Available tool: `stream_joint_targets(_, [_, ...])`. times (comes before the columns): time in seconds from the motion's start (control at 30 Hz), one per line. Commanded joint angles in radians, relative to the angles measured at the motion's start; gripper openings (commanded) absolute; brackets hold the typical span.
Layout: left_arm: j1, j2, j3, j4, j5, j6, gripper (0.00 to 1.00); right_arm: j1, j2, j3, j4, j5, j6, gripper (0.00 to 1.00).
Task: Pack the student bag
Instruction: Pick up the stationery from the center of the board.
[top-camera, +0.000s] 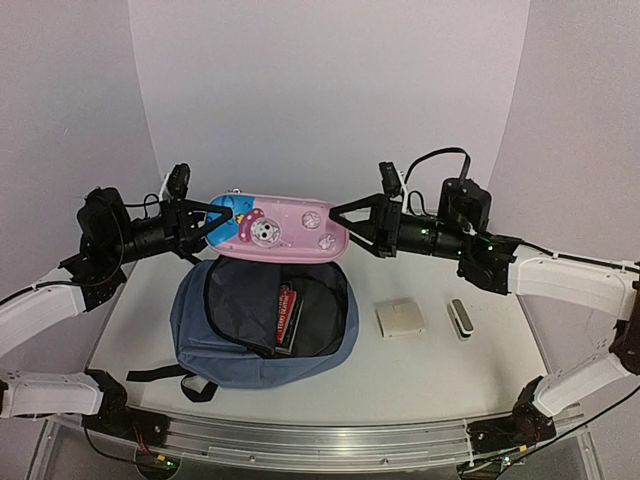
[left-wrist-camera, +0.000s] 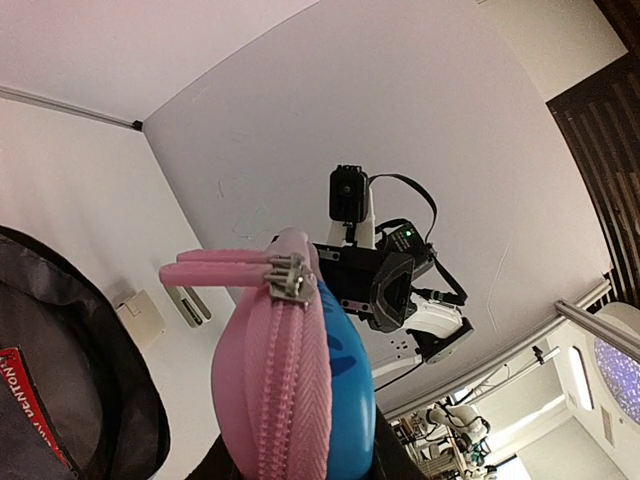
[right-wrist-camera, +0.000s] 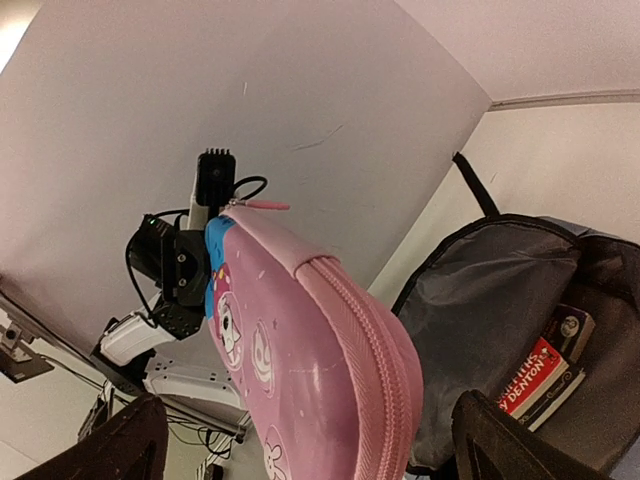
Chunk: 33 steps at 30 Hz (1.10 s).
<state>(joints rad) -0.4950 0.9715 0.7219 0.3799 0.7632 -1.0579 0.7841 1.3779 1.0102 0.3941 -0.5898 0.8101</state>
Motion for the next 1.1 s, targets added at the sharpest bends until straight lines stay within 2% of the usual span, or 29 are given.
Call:
stream_joint_targets(0.0, [-0.001, 0.011, 0.035, 0.130, 0.051, -0.035, 0.00, -0.001, -0.011, -0.020, 0.120, -0.111, 0.029, 0.98])
stream_joint_targets(0.2, [-0.001, 0.040, 0.042, 0.138, 0.059, -0.043, 0.00, -0.002, -0.022, -0.004, 0.150, -0.197, 0.039, 0.98])
stream_joint_targets(0.3, [-0.001, 0.053, 0.047, 0.126, 0.055, -0.037, 0.00, -0.002, -0.029, -0.005, 0.160, -0.207, 0.045, 0.94])
stream_joint_targets(0.5, [-0.002, 0.080, 0.053, 0.130, 0.065, -0.035, 0.00, 0.000, -0.016, -0.016, 0.176, -0.182, 0.065, 0.73])
stream_joint_targets(0.73, [-0.002, 0.092, 0.058, 0.114, 0.067, -0.025, 0.00, 0.005, 0.014, -0.011, 0.205, -0.179, 0.079, 0.55])
stream_joint_targets(0.87, [-0.002, 0.100, 0.058, 0.088, 0.061, -0.015, 0.00, 0.007, 0.018, -0.007, 0.212, -0.167, 0.079, 0.38])
stream_joint_targets(0.93, [-0.002, 0.104, 0.064, 0.039, 0.045, 0.003, 0.00, 0.007, 0.016, -0.011, 0.213, -0.148, 0.076, 0.27])
stream_joint_targets(1.0, [-0.001, 0.105, 0.085, -0.062, -0.010, 0.041, 0.05, 0.007, 0.004, -0.020, 0.212, -0.102, 0.074, 0.19])
stream_joint_targets(1.07, [-0.001, 0.111, 0.119, -0.239, -0.083, 0.101, 0.23, 0.005, -0.007, -0.030, 0.199, -0.046, 0.070, 0.11])
